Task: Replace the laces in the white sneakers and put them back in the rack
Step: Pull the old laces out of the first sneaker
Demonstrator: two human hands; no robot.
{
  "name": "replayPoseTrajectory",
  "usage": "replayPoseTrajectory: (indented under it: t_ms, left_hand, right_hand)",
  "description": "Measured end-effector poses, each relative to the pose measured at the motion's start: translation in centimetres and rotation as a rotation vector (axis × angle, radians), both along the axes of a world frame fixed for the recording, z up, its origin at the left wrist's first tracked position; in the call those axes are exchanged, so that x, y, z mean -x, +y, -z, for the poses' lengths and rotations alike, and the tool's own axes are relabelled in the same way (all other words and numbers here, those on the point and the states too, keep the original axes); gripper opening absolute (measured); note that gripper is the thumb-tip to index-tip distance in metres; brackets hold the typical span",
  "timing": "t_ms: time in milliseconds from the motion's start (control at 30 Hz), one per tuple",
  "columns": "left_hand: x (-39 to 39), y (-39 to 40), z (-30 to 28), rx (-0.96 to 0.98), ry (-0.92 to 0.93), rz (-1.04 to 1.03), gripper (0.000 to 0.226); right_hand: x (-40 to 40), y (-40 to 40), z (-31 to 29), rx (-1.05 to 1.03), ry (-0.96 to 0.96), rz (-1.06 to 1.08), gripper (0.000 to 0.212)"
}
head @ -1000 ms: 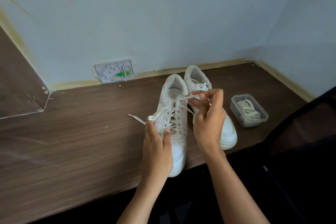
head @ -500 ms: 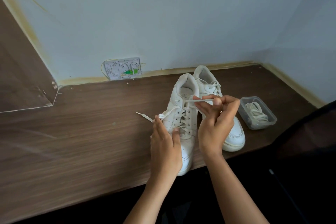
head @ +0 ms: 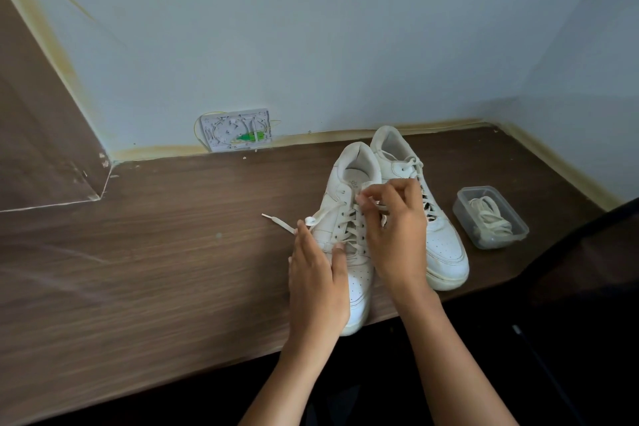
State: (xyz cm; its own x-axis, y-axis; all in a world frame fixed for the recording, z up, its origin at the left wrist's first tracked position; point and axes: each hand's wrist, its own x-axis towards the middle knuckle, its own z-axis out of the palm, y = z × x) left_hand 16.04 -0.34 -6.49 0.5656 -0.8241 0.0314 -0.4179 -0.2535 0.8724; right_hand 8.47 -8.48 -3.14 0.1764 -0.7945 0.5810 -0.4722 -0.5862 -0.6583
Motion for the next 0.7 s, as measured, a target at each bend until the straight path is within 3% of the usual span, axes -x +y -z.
replayPoseTrajectory:
  t_ms: [200, 533, 633, 700]
  left_hand:
    - [0.0, 0.1, 0.1, 0.001, -0.015, 0.005, 0.068]
    - [-0.1, 0.1, 0.2, -0.006, -0.030, -0.003, 0.065]
    - [0.1, -0.1, 0.1, 0.003, -0.012, 0.007, 0.064]
    - [0.1, -0.1, 0.2, 0.004, -0.004, 0.006, 0.064]
  right_hand:
    - [-0.1, -0.4, 0.4, 0.043, 0.087, 0.026, 0.007]
    - [-0.7, 0.4, 0.2, -0.220, -0.091, 0.024, 0.026]
    - [-0.2, 0.4, -0.8, -0.311, -0.280, -0.004, 0.043]
    - [0.8, 0.0, -1.3, -0.314, -0.448, 0.032, 0.041]
